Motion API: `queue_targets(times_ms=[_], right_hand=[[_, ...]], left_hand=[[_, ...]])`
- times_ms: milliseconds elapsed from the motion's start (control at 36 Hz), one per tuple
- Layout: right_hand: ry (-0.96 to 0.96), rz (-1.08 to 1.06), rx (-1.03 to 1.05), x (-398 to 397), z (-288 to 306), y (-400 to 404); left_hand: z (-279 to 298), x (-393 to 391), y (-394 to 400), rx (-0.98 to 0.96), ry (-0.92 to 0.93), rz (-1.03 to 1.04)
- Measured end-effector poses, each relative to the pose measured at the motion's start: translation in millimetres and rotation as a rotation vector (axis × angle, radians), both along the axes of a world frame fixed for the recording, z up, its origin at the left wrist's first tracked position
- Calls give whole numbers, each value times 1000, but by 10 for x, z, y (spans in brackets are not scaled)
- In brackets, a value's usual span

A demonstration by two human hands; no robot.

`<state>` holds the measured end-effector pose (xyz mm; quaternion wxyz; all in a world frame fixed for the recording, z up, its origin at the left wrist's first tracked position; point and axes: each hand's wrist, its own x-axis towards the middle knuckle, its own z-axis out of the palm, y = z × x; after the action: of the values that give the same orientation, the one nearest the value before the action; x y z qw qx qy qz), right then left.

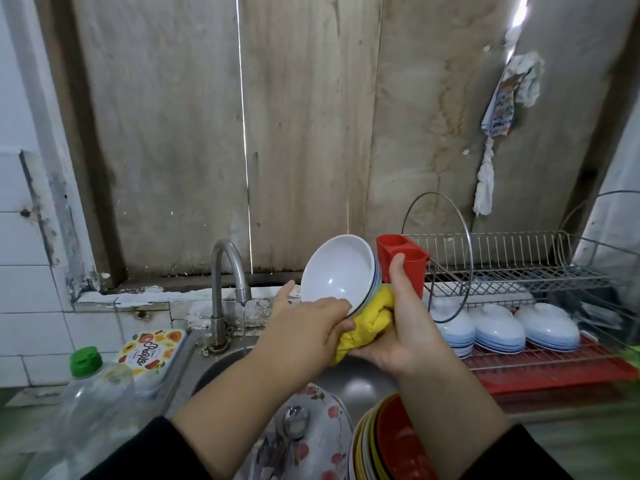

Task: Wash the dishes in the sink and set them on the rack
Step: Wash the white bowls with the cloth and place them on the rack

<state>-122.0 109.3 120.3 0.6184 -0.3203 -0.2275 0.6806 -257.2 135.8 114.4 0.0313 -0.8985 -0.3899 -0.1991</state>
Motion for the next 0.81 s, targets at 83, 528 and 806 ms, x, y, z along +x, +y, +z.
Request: queue_targets(times_ms=[83, 528, 806], right_hand=[[-53, 11, 53, 23, -17, -67], [29, -158, 180, -89, -32, -230], [-126, -223, 238, -44, -37, -333]], left_hand=[[23, -4, 10, 59, 115, 14], [-275, 66, -175, -1301, -1264, 268], [-198, 206, -208, -1660, -1713, 32]])
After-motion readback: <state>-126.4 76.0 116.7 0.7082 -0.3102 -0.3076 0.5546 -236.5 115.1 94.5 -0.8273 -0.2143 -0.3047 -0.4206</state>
